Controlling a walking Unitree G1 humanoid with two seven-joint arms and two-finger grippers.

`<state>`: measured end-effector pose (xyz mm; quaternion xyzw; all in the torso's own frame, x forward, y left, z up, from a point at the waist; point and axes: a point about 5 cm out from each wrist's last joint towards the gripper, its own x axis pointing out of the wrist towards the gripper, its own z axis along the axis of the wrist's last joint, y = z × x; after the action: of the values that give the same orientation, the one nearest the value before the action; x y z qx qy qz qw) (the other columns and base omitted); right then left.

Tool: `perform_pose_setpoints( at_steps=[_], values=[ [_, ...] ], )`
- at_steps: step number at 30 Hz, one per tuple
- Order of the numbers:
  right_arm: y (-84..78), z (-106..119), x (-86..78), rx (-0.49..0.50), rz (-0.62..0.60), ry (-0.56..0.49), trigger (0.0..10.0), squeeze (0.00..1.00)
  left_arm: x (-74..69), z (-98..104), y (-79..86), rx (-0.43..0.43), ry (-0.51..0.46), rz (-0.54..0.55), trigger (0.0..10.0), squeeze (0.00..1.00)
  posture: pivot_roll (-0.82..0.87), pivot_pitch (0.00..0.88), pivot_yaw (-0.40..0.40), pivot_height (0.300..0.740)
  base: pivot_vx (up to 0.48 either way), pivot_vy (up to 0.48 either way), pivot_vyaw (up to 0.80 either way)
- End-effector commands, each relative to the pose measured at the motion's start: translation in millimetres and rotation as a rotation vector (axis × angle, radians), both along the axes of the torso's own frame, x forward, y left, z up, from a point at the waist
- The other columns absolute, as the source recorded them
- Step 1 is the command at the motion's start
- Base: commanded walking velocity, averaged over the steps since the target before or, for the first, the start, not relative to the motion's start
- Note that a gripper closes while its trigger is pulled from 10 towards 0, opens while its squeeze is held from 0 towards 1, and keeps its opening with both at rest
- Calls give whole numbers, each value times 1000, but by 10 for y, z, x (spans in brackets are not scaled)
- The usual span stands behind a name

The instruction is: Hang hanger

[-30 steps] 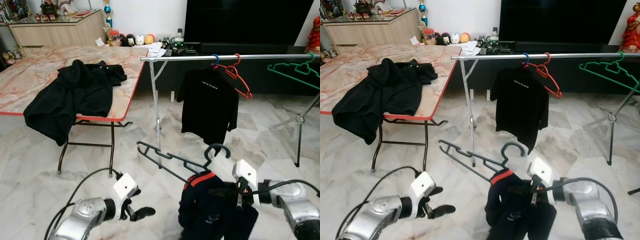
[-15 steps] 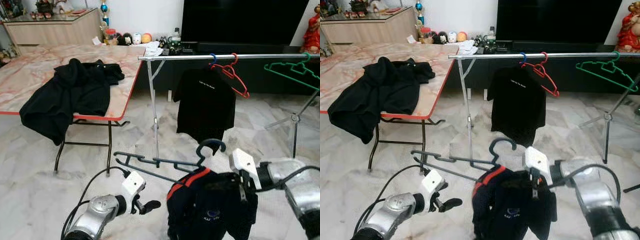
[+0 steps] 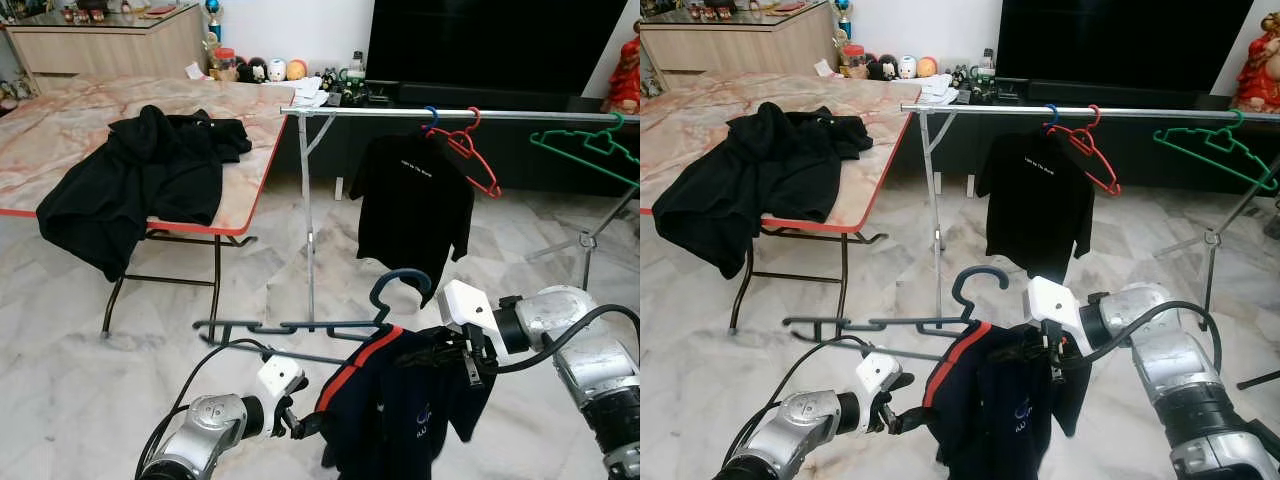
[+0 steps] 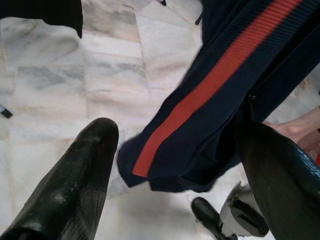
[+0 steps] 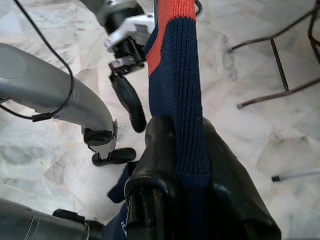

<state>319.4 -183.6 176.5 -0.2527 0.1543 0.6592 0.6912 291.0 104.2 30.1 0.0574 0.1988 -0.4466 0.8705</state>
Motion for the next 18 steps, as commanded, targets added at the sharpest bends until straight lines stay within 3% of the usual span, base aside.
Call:
perform_pose_setpoints(
  at_steps=[1, 8, 12, 14, 18],
  values=[
    [77, 170, 10, 4, 51, -57, 0, 0, 50, 34, 5, 10, -28, 1, 10000, 0, -83, 17, -28, 740, 0, 0, 0],
    [69, 200, -4, -12, 66, -62, 0, 0, 252, 210, -2, -2, -122, 78, 10000, 0, -91, 15, -29, 740, 0, 0, 0],
    [59, 190, -10, -18, 65, -60, 0, 0, 266, 237, -19, -22, -123, 71, 10000, 0, -91, 15, -29, 740, 0, 0, 0],
    [47, 180, -9, -18, 56, -55, 0, 0, 204, 226, -76, -72, -71, -26, 10000, 0, -93, 16, -27, 740, 0, 0, 0],
    [27, 166, 2, -23, 43, -51, 0, 0, 103, 181, -107, -93, -16, -149, 10000, 0, -94, 16, -26, 740, 0, 0, 0]
  ],
)
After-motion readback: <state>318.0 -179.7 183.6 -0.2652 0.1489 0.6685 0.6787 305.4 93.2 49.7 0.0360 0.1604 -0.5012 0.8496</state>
